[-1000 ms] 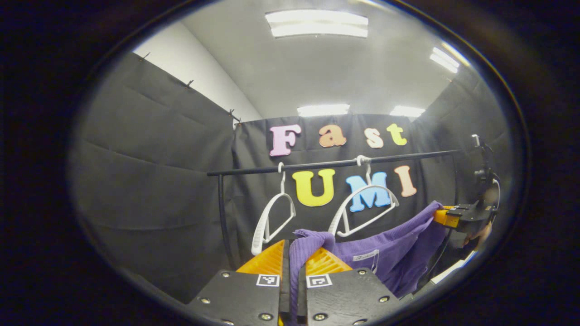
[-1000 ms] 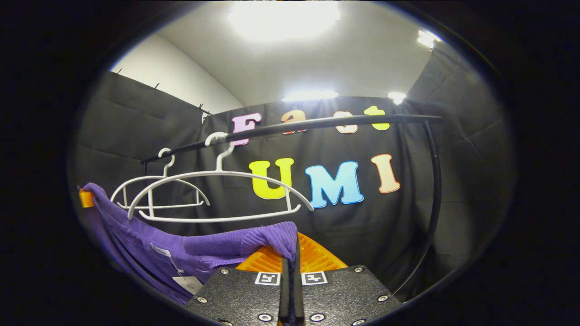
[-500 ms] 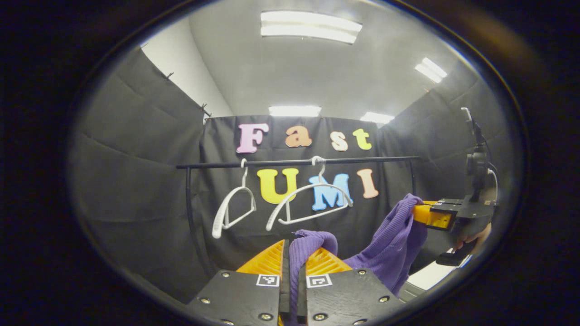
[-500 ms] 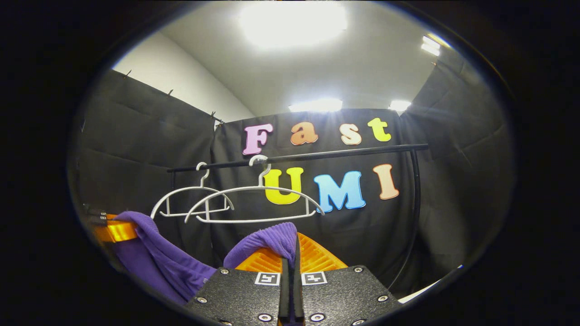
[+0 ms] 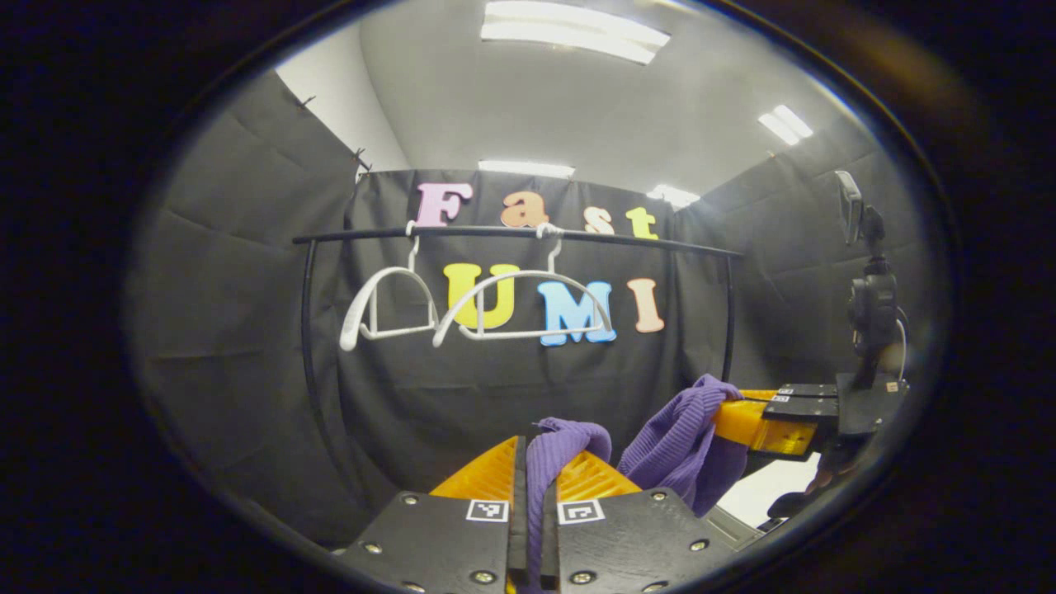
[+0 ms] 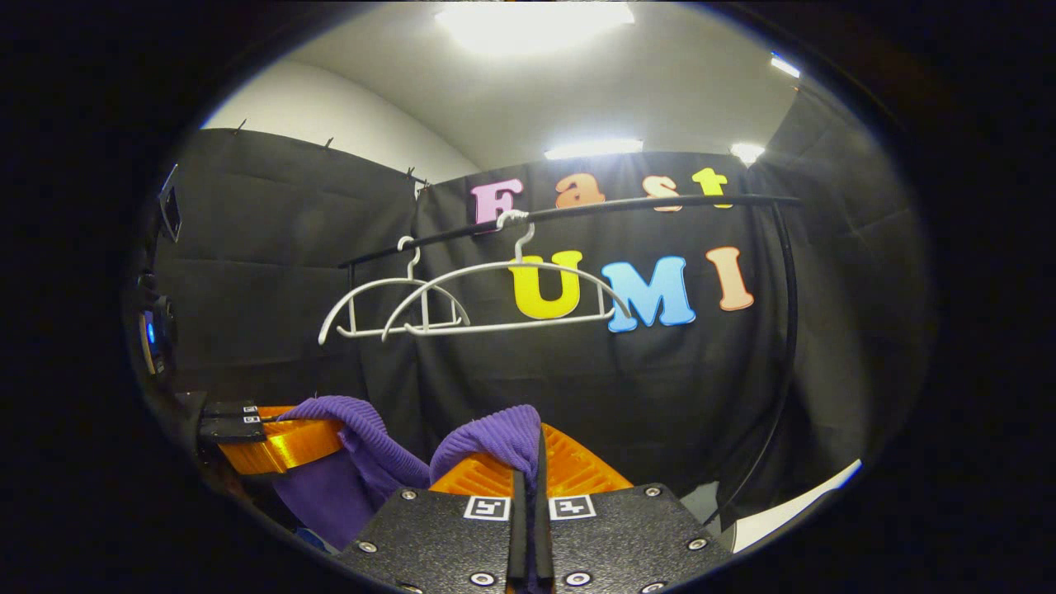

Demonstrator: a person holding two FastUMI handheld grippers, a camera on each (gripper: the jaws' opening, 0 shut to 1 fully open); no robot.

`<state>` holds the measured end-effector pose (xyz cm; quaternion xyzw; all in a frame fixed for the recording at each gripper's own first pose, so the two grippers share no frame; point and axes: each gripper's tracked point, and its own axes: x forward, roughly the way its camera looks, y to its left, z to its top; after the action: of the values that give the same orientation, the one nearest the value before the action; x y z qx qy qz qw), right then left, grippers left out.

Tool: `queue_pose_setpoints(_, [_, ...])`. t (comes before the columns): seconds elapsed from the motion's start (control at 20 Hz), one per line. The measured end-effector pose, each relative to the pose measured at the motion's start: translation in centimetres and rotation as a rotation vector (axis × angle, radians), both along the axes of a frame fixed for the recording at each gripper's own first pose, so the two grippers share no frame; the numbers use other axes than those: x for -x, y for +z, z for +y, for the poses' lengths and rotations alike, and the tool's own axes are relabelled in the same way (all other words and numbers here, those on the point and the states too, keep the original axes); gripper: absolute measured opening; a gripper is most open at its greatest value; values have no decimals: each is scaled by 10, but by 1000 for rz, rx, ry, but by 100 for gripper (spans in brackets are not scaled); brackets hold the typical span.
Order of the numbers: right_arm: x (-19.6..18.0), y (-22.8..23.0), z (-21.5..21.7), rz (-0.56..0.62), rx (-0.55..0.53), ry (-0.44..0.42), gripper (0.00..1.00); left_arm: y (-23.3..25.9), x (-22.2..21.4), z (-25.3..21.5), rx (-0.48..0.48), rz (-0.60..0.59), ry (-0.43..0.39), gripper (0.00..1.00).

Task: Grasp the clothes on the hanger with both hands and then place them into the laundry hamper below.

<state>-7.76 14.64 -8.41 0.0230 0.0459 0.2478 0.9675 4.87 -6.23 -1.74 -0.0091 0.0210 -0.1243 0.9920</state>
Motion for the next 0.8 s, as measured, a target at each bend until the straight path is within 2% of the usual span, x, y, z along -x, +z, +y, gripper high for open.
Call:
queue_pose_setpoints(0.4, [-5, -103, 0, 174, 113, -11, 3, -98, -13, 2, -19, 185, 31, 7])
queue_pose_setpoints(0.45, [-5, -120, 0, 198, 130, -13, 3, -110, -15, 2, -26, 208, 34, 11])
queue_pose_setpoints(0.55, [-4, -147, 3, 254, 161, -12, 4, -139, -14, 1, -38, 263, 34, 11])
queue_pose_setpoints(0.7, [-1, -184, -3, 328, 204, -16, 4, -178, -10, -4, -34, 337, 28, 2])
queue_pose_setpoints(0.8, [-1, -199, -4, 365, 236, -17, 5, -193, -9, -5, -51, 378, 26, 7])
